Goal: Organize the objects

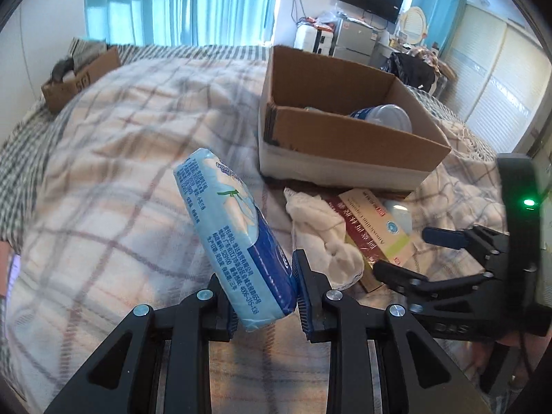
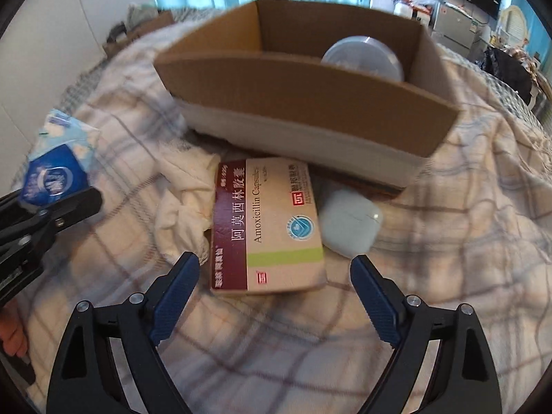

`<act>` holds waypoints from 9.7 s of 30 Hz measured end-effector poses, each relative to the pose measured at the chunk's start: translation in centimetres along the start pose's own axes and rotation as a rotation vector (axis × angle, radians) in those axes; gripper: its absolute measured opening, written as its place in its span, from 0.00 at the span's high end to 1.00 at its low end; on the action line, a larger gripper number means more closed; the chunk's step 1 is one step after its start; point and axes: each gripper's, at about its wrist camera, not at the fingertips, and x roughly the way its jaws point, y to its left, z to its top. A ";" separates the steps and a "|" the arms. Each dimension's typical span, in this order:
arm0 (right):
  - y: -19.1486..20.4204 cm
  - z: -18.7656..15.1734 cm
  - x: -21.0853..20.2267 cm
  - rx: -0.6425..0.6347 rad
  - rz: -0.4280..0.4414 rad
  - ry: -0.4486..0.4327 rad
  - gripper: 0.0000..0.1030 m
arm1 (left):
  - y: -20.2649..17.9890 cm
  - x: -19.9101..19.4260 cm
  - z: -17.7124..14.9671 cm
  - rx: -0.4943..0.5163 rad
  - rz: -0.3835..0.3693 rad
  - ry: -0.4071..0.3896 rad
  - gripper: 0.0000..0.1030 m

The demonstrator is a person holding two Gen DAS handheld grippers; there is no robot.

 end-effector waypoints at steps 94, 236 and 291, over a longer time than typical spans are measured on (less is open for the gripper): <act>-7.0 -1.5 -11.9 0.153 -0.198 -0.299 0.20 | -8.1 7.6 -0.8 0.033 -0.089 0.207 0.18; -4.6 -0.2 -20.8 0.147 -0.342 -0.695 0.00 | -6.2 -12.2 5.2 0.082 0.034 -0.545 0.00; -4.2 -0.2 -20.6 0.151 -0.320 -0.684 0.00 | -7.2 -11.8 5.1 0.127 0.038 -0.516 0.00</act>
